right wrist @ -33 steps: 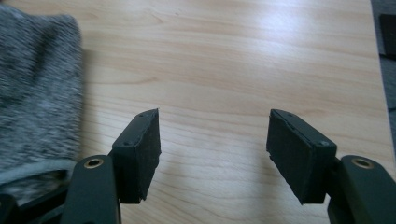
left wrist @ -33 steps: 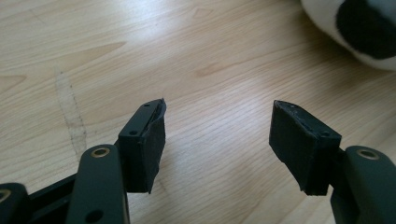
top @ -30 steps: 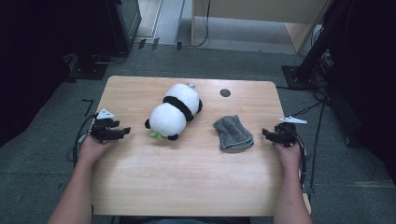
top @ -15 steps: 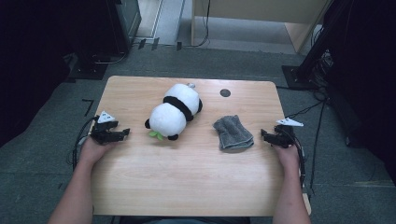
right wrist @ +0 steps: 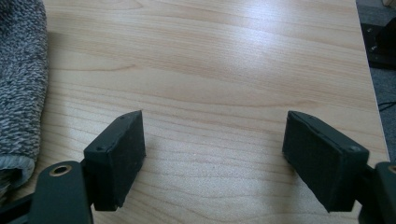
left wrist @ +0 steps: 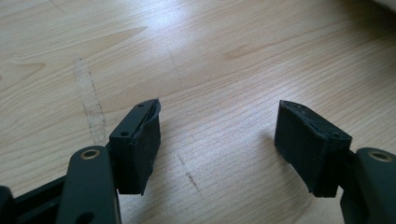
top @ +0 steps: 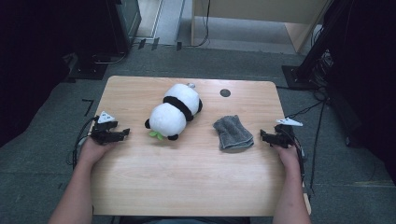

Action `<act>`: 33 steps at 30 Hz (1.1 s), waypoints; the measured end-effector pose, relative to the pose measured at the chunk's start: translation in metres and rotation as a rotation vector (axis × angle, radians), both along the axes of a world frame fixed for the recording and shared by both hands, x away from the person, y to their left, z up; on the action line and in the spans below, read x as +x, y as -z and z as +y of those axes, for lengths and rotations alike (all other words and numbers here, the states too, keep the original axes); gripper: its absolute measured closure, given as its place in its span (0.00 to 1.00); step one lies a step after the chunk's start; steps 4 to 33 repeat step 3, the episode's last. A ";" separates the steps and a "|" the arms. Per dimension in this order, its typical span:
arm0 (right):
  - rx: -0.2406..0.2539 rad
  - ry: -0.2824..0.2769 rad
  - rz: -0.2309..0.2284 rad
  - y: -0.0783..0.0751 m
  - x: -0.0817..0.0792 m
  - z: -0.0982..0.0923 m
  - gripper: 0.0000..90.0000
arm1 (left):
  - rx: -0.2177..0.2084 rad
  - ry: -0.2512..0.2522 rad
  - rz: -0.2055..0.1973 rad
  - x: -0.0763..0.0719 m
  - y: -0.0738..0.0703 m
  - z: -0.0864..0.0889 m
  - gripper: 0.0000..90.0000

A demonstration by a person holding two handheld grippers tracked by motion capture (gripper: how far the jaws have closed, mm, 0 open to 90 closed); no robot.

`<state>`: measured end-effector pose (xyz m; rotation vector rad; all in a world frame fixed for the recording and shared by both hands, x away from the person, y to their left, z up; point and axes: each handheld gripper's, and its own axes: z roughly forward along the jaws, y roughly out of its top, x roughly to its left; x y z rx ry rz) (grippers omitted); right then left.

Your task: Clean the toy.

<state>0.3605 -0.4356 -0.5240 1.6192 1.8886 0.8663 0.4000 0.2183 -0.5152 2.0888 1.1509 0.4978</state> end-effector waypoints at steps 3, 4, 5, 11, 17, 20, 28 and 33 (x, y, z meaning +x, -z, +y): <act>-0.001 0.015 0.005 0.000 0.000 0.000 0.19 | 0.000 -0.002 0.000 0.000 0.000 0.000 0.35; -0.001 0.015 0.005 0.000 0.000 0.000 0.19 | 0.000 -0.002 0.000 0.000 0.000 0.000 0.35; -0.001 0.015 0.005 0.000 0.000 0.000 0.19 | 0.000 -0.002 0.000 0.000 0.000 0.000 0.35; -0.001 0.015 0.005 0.000 0.000 0.000 0.19 | 0.000 -0.002 0.000 0.000 0.000 0.000 0.35; -0.001 0.015 0.005 0.000 0.000 0.000 0.19 | 0.000 -0.002 0.000 0.000 0.000 0.000 0.35; -0.001 0.015 0.005 0.000 0.000 0.000 0.19 | 0.000 -0.002 0.000 0.000 0.000 0.000 0.35; -0.001 0.015 0.005 0.000 0.000 0.000 0.19 | 0.000 -0.002 0.000 0.000 0.000 0.000 0.35; -0.001 0.015 0.005 0.000 0.000 0.000 0.19 | 0.000 -0.002 0.000 0.000 0.000 0.000 0.35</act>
